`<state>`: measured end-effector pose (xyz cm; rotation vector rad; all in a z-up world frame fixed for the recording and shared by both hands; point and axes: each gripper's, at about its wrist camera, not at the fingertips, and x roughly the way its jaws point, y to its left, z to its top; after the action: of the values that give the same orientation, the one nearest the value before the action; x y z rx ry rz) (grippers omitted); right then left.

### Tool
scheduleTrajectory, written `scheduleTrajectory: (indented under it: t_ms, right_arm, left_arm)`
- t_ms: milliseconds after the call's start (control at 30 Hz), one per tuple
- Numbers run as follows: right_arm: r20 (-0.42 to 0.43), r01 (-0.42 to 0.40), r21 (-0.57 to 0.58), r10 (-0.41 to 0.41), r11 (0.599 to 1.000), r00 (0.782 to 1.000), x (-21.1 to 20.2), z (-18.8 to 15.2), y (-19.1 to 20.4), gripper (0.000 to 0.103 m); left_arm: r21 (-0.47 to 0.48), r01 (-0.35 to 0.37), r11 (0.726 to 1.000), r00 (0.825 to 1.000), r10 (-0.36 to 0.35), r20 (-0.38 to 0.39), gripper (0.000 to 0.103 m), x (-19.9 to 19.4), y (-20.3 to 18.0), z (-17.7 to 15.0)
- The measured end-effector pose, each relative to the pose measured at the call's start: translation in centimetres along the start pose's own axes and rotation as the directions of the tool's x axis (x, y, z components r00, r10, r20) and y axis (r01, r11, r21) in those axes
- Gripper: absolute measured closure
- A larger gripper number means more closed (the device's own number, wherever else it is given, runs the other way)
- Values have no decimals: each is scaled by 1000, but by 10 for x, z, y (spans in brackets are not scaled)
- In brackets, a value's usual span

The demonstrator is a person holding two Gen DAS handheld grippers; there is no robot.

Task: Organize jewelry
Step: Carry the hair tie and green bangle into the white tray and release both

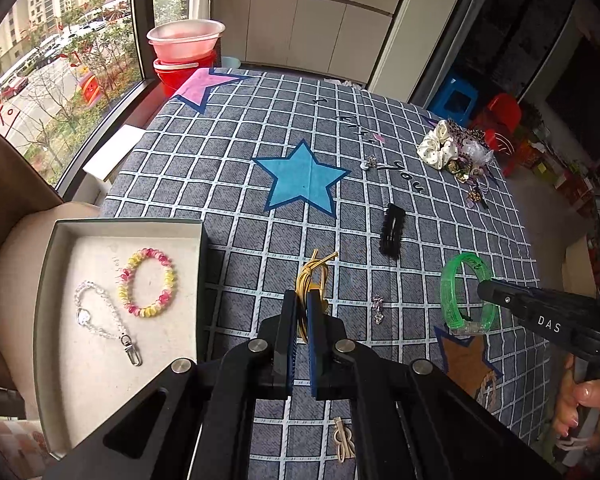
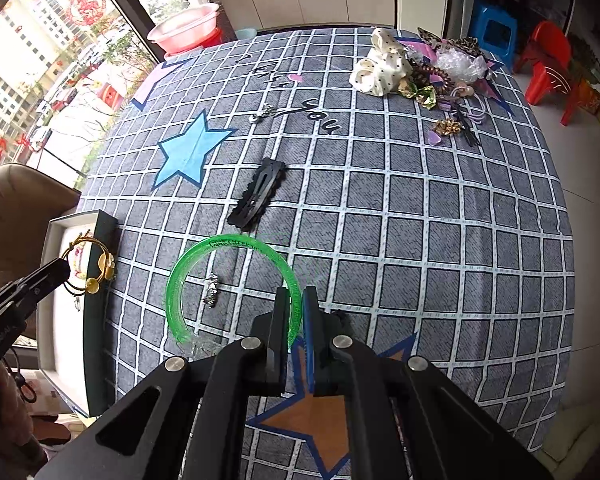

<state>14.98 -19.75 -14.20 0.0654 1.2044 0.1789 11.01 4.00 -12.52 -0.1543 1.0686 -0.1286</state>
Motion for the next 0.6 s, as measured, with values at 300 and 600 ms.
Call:
scheduleTrajectory:
  t_ms: [300, 600]
  right_arm:
    - [-19, -76, -148, 74, 986, 997, 3, -1, 81, 96]
    - [-63, -155, -317, 142, 936, 988, 23, -2, 175, 96]
  left_arm:
    - [-109, -64, 992, 997, 69, 38, 91, -35, 64, -26]
    - [-218, -128, 968, 990, 139, 38, 91, -48, 125, -50]
